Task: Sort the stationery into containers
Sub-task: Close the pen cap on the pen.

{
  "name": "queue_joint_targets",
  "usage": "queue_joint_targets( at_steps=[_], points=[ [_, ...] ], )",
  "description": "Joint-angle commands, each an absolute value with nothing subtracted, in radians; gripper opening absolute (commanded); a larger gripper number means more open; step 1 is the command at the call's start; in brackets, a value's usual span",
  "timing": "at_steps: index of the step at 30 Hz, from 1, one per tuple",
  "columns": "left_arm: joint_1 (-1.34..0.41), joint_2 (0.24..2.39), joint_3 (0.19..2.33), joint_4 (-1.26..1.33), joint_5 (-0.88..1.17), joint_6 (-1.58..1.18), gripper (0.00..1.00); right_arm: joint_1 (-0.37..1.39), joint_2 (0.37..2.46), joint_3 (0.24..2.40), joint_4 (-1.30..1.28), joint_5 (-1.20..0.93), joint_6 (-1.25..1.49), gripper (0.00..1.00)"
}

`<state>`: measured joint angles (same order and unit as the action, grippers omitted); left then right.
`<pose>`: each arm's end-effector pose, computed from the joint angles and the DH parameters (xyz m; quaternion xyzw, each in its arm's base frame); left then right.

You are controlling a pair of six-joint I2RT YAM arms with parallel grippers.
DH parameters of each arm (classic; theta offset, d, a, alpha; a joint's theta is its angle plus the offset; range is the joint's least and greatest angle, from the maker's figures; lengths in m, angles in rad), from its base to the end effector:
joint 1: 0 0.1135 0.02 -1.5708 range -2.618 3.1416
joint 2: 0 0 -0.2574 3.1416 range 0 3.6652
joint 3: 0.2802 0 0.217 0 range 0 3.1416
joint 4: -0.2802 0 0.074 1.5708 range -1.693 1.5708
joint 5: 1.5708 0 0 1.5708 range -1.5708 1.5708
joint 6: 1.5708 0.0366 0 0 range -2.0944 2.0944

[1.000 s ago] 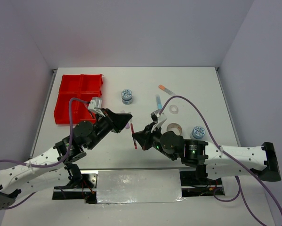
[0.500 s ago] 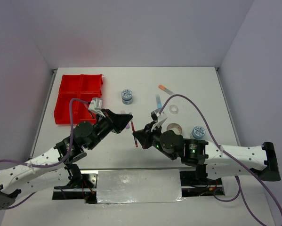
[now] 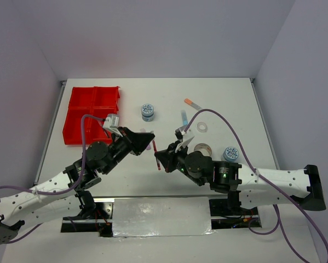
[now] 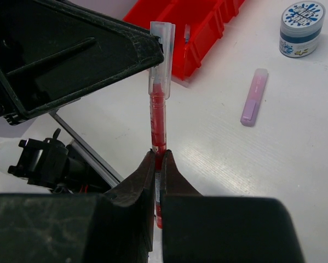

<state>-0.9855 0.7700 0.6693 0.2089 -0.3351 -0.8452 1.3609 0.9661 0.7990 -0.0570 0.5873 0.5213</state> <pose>0.0966 -0.1239 0.3432 -0.0777 0.6656 -0.5139 0.5356 0.0597 0.1827 0.3265 -0.1401 0.7569 0.3492 0.5344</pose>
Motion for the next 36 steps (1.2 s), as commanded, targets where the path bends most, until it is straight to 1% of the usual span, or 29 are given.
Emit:
queue_joint_targets(
  at_steps=[1, 11, 15, 19, 32, 34, 36],
  points=[
    [-0.991, 0.761, 0.658, 0.255, -0.33, -0.861, 0.0, 1.358, 0.962, 0.862, -0.031, 0.644, 0.514, 0.0],
    [-0.991, 0.767, 0.66, 0.244, -0.341, -0.876, 0.0, 1.356, 0.96, 0.853, -0.003, 0.667, 0.523, 0.0],
    [-0.992, 0.773, 0.672, 0.226, -0.348, -0.887, 0.0, 1.358, 0.968, 0.85, 0.049, 0.672, 0.512, 0.0],
    [-0.991, 0.799, 0.692, 0.195, -0.344, -0.879, 0.0, 1.356, 0.957, 0.835, 0.097, 0.66, 0.465, 0.0],
    [-0.991, 0.827, 0.719, 0.157, -0.316, -0.858, 0.0, 1.358, 0.925, 0.81, 0.123, 0.699, 0.385, 0.0],
    [-0.991, 0.841, 0.73, 0.155, -0.298, -0.853, 0.01, 1.356, 0.925, 0.805, 0.156, 0.692, 0.359, 0.0],
    [-0.991, 0.854, 0.733, 0.163, -0.275, -0.845, 0.04, 1.356, 0.923, 0.795, 0.202, 0.677, 0.322, 0.0]
  ],
)
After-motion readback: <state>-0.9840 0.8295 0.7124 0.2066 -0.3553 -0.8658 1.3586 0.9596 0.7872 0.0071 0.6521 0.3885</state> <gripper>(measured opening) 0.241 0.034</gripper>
